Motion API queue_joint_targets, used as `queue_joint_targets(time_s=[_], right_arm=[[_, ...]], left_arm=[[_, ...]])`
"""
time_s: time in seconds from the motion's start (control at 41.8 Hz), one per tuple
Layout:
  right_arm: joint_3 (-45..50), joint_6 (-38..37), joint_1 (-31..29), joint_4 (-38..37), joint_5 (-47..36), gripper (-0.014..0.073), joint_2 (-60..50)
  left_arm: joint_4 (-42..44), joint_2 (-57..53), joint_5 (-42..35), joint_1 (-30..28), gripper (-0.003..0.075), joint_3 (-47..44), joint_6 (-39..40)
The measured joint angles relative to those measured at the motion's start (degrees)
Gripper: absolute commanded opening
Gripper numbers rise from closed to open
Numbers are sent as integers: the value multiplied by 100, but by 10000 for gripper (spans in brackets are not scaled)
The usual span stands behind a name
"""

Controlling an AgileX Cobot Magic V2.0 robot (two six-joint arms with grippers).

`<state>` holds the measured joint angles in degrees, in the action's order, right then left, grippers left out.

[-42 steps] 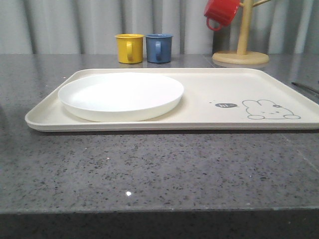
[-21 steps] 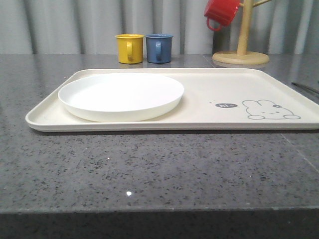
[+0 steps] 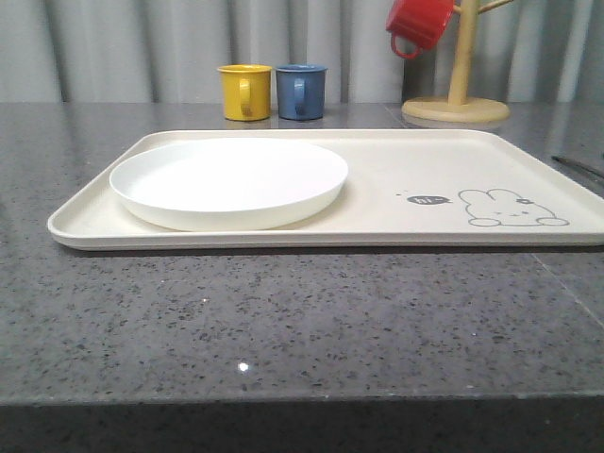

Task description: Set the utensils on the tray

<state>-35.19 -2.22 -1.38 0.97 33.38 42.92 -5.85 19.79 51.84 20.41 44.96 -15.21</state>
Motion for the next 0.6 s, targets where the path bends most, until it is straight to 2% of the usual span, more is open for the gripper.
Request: queue_joint_targets(time_s=[0.598], right_arm=[[0,0,0,0,86,456,0]], left_arm=[[0,0,0,0,409,0,0]])
